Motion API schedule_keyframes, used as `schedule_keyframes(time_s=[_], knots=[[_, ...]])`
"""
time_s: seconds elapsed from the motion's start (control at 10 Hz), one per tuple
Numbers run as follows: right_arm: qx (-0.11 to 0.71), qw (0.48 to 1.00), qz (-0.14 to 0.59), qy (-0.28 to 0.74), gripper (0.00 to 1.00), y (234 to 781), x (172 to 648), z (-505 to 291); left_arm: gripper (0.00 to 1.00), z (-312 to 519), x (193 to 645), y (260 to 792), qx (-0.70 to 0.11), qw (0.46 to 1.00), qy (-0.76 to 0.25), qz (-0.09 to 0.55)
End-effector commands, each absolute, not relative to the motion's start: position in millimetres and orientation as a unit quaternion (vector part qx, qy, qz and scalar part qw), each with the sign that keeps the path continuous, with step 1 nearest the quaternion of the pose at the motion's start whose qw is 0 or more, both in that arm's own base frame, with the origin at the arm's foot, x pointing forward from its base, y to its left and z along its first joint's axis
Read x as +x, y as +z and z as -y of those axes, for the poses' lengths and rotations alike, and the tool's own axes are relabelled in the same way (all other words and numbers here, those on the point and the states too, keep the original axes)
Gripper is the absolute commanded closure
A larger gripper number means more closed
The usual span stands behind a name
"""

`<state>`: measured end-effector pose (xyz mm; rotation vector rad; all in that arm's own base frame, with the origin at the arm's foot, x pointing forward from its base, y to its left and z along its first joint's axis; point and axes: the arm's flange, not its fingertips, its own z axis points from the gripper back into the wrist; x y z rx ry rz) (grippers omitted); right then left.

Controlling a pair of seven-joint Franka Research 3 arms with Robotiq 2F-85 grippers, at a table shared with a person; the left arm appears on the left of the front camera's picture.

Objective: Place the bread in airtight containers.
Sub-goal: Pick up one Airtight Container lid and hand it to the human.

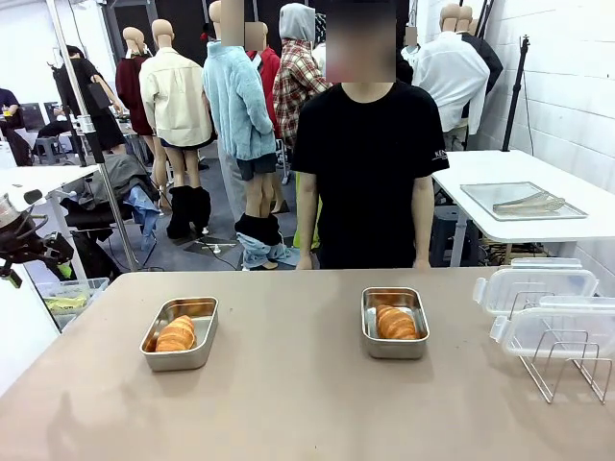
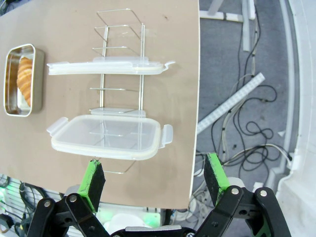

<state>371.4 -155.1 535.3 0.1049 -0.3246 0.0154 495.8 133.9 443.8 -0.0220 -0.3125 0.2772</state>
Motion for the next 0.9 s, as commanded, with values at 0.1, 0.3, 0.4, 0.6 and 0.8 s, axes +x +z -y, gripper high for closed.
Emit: schedule_keyframes(time_s=[0.1, 0.3, 0.4, 0.6, 0.8], knots=[[0.051, 0.985, 0.163, 0.026, 0.0, 538.3, 369.9, 152.0, 0.0, -136.3, 495.0, 444.6, -0.01, 0.978, 0.14, 0.156], [0.067, 0.981, 0.156, 0.097, 0.0, 544.0, 363.9, 143.7, 0.0, -136.3, 495.0, 444.6, -0.01, 0.978, 0.14, 0.156], [0.068, 0.974, 0.143, 0.163, 0.0, 545.9, 358.9, 136.9, 0.0, -136.3, 495.0, 444.6, -0.01, 0.978, 0.14, 0.156], [0.047, 0.949, 0.097, 0.297, 0.0, 540.4, 349.5, 117.5, 0.0, -136.3, 495.0, 444.6, -0.01, 0.978, 0.14, 0.156], [0.041, 0.892, 0.073, 0.444, 0.0, 525.1, 340.7, 97.1, 0.0, -136.3, 495.0, 444.6, -0.01, 0.978, 0.14, 0.156]])
